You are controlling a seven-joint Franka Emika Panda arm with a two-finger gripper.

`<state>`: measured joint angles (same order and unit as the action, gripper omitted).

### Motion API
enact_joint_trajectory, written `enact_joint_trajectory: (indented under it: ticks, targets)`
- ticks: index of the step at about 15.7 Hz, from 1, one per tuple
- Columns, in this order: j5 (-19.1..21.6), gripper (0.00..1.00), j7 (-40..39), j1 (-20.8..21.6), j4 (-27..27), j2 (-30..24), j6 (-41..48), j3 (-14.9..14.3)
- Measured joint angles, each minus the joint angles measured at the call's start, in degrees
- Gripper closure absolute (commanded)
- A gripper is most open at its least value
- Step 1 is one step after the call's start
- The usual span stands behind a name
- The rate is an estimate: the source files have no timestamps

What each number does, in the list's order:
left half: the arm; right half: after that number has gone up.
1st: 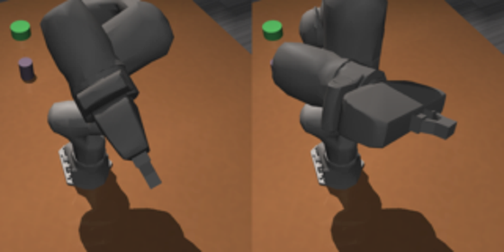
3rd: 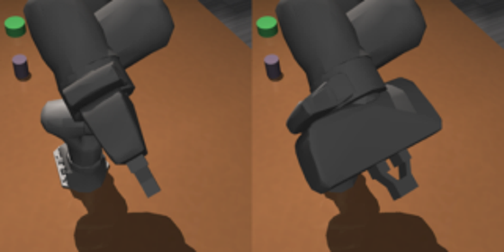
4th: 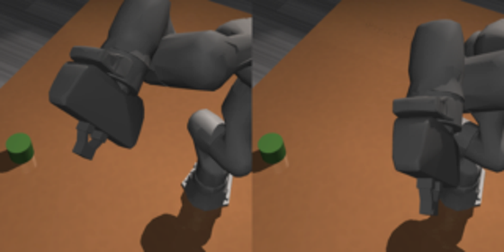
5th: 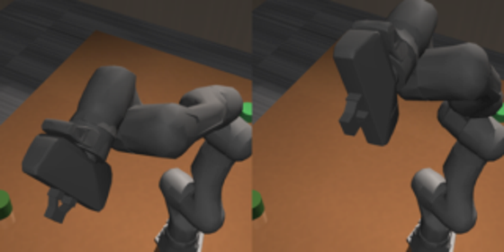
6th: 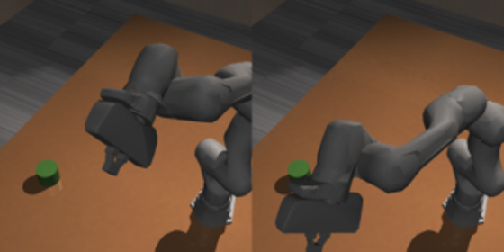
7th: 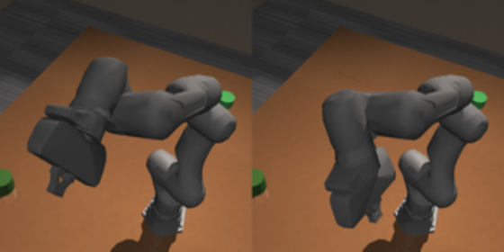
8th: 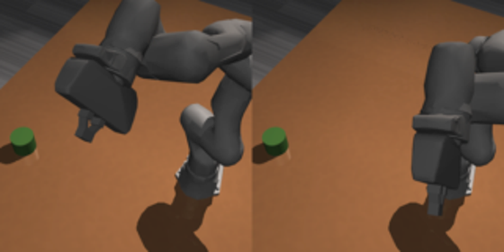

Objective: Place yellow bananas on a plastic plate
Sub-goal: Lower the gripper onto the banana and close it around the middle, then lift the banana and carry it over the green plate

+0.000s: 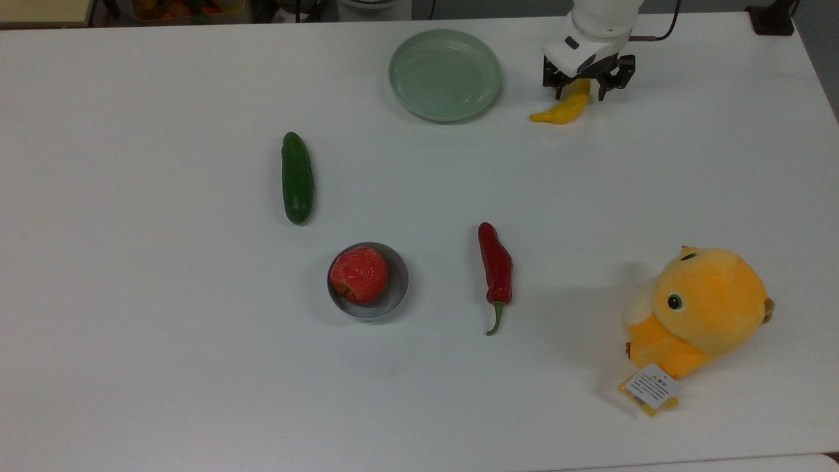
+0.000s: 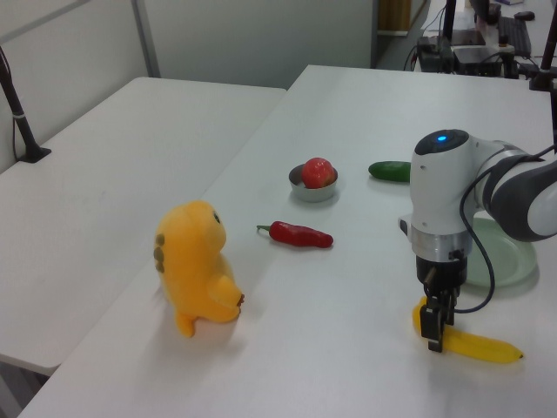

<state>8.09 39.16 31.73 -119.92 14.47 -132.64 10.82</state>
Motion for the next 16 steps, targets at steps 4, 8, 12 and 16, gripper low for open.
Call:
enact_joint_trajectory:
  ticks: [4, 8, 12, 16]
  targets:
    - [-1.80, 0.77, 0.02, -0.01, 0.48, 0.50, -0.02, 0.14]
    - [-3.57, 0.77, 0.04, -0.08, 1.93, 0.88, -0.02, 0.15]
    - [-4.24, 0.77, 0.07, -1.22, 4.04, 0.77, -0.02, 0.13]
    - [-4.74, 0.76, 0.07, -4.34, 4.84, -1.09, 0.92, 0.08]
